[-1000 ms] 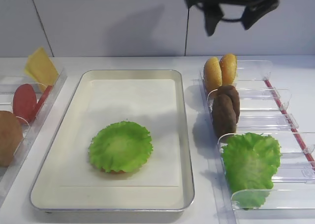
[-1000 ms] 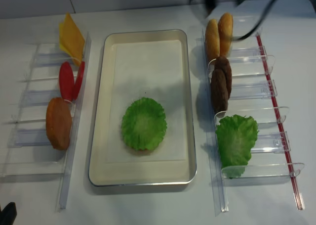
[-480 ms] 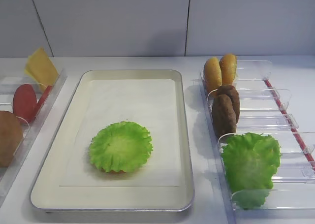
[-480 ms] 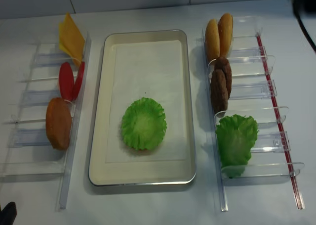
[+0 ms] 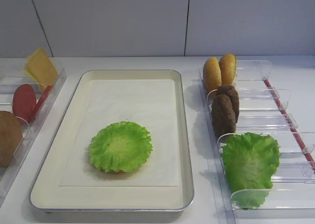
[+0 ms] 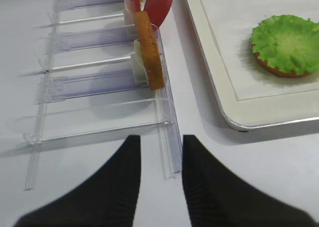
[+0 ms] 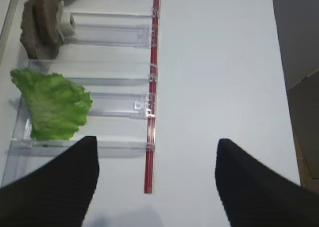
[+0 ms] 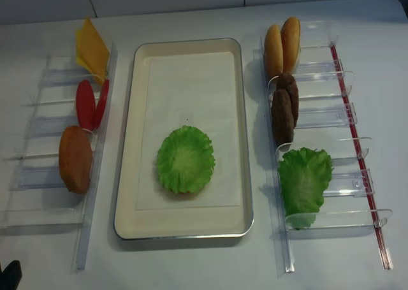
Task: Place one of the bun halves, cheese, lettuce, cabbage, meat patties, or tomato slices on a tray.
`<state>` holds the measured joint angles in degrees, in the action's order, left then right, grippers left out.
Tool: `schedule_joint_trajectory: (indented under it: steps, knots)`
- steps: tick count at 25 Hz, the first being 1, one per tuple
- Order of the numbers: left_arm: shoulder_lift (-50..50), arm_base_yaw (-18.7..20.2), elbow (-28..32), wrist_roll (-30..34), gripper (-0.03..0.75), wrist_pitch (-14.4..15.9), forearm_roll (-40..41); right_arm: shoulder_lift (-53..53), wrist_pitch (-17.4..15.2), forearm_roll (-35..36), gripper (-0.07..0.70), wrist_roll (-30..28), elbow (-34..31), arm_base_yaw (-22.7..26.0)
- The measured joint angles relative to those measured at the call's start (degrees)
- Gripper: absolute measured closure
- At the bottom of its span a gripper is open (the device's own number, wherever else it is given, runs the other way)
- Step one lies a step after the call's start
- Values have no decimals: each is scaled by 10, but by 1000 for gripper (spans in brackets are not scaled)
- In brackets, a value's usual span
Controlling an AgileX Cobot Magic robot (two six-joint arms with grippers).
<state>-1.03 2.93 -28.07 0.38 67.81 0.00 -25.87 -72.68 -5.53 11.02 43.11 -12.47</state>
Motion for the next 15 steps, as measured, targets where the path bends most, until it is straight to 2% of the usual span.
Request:
schedule_joint_trajectory:
  steps: [3, 9, 15]
  knots:
    - [0, 0, 0, 0, 496, 0, 0, 71, -2, 8, 134, -6, -59, 29]
    - [0, 0, 0, 0, 496, 0, 0, 172, 0, 66, 134, -74, -128, 100]
    - [0, 0, 0, 0, 496, 0, 0, 222, 39, 100, 134, -133, -139, 137]
